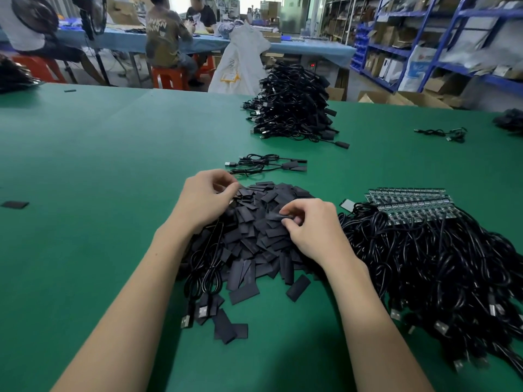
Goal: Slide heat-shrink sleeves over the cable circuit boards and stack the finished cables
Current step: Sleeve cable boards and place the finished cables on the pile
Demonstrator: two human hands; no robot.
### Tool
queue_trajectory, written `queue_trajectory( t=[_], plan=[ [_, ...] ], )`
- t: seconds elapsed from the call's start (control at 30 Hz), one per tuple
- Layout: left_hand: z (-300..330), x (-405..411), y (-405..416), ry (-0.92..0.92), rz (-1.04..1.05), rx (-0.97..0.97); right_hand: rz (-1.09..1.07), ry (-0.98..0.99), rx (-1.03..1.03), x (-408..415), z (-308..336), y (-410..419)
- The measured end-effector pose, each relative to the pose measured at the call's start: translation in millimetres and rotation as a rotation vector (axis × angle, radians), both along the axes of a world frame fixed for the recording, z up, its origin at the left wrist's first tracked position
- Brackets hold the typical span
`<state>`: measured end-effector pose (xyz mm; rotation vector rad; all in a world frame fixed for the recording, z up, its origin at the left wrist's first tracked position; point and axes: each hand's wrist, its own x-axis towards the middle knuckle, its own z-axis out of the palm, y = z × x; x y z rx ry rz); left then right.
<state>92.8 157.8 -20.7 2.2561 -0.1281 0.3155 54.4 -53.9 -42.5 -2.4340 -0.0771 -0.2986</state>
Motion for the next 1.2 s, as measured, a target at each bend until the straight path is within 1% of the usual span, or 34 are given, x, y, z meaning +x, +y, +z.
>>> queue_trajectory(
  t=[0.17,0.27,0.4,0.5,0.57,0.67,0.77,0.83,0.87,0.9,0.97,1.0,1.1,1.2],
  plan=[
    [-1.3,0.6,4.0,0.042,0.050,0.040,-0.001,0.013,-0.008,-0.5,0.5,-4.0],
    [-2.9,2.4,8.2,0.118,0.056,0.110,0.037,0.042,-0.040,-0.9,1.1,-4.0],
    [-3.6,2.3,12.4,0.269,0.028,0.215,0.076,0.050,-0.085,-2.3,1.8,-1.7],
    [-1.7,0.6,11.8,0.277,-0.001,0.203,0.083,0.030,-0.096,-3.2,2.2,0.4],
    [2.3,-0.5,10.5,0.255,-0.025,0.127,0.091,0.023,-0.092,-3.6,2.9,0.9],
    [7.7,-1.9,6.4,0.259,-0.106,-0.119,0.099,0.037,-0.097,-3.9,4.4,1.3],
    [7.2,-4.2,-2.6,0.350,-0.187,-0.363,0.130,0.065,-0.115,-4.7,5.7,3.2],
    [5.0,-5.6,-9.7,0.392,-0.199,-0.456,0.144,0.057,-0.118,-5.0,4.6,5.1],
    [4.0,-6.2,-12.8,0.411,-0.201,-0.507,0.145,0.038,-0.081,-4.9,4.2,6.5],
    [3.4,-7.0,-15.5,0.436,-0.212,-0.579,0.134,0.014,0.002,-5.1,4.9,8.4],
    [4.0,-9.2,-19.4,0.490,-0.264,-0.735,0.078,-0.007,0.268,-5.2,8.5,12.5],
    [5.0,-10.0,-20.5,0.517,-0.297,-0.770,0.049,0.005,0.422,-4.7,10.8,14.4],
    [8.7,-11.9,-19.9,0.595,-0.374,-0.726,0.014,0.114,0.806,-6.0,15.9,16.8],
    [12.2,-12.5,-17.6,0.637,-0.440,-0.707,0.095,0.278,1.098,-10.2,21.7,15.5]
  ],
)
